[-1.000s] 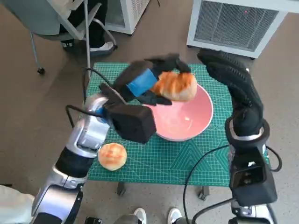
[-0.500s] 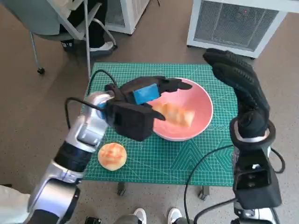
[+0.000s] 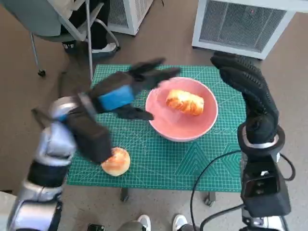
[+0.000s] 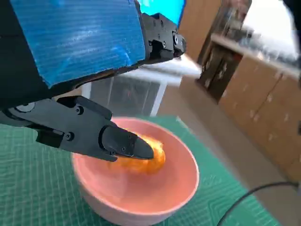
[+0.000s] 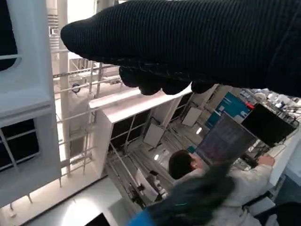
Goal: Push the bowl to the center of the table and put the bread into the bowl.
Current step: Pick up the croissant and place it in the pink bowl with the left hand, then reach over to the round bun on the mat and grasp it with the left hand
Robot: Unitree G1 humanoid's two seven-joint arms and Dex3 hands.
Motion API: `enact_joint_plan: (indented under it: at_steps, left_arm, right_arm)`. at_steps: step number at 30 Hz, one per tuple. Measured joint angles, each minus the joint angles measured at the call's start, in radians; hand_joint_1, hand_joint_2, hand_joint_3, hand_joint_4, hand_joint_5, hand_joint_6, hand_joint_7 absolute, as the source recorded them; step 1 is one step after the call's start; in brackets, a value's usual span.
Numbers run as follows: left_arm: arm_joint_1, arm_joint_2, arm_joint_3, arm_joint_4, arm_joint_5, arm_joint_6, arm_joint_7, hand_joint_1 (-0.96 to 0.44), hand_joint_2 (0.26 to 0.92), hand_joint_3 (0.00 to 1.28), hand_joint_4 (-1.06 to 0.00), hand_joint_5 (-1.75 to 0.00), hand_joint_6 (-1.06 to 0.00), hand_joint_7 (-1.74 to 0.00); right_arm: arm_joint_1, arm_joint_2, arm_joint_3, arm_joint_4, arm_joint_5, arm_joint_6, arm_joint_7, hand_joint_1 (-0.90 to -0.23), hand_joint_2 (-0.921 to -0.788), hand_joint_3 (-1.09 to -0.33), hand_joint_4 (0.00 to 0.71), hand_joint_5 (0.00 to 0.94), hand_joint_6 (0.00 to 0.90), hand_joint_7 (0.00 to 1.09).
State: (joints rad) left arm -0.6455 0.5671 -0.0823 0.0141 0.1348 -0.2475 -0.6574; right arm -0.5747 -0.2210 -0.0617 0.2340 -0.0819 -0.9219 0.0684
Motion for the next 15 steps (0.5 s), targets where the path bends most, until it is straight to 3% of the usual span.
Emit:
enact_joint_plan:
  at_steps: [8, 15]
  left_arm:
    - [0.206, 0.133, 0.159, -0.177, -0.107, 0.004, -0.043, -0.29, 0.912, 0.01, -0.21, -0.08, -0.33, -0.15]
    - [0.365, 0.214, 0.241, -0.201, -0.173, -0.052, -0.097, -0.31, 0.914, 0.01, -0.25, -0.07, -0.34, -0.16]
  right_arm:
    - [0.003, 0.0, 0.003, -0.008, 0.002, 0.01, 0.0, -0.562, -0.921, -0.763, 0.322, 0.004, -0.001, 0.7]
    - [0.003, 0.006, 0.01, -0.008, 0.003, 0.01, 0.0, -0.576, -0.921, -0.763, 0.322, 0.004, -0.001, 0.7]
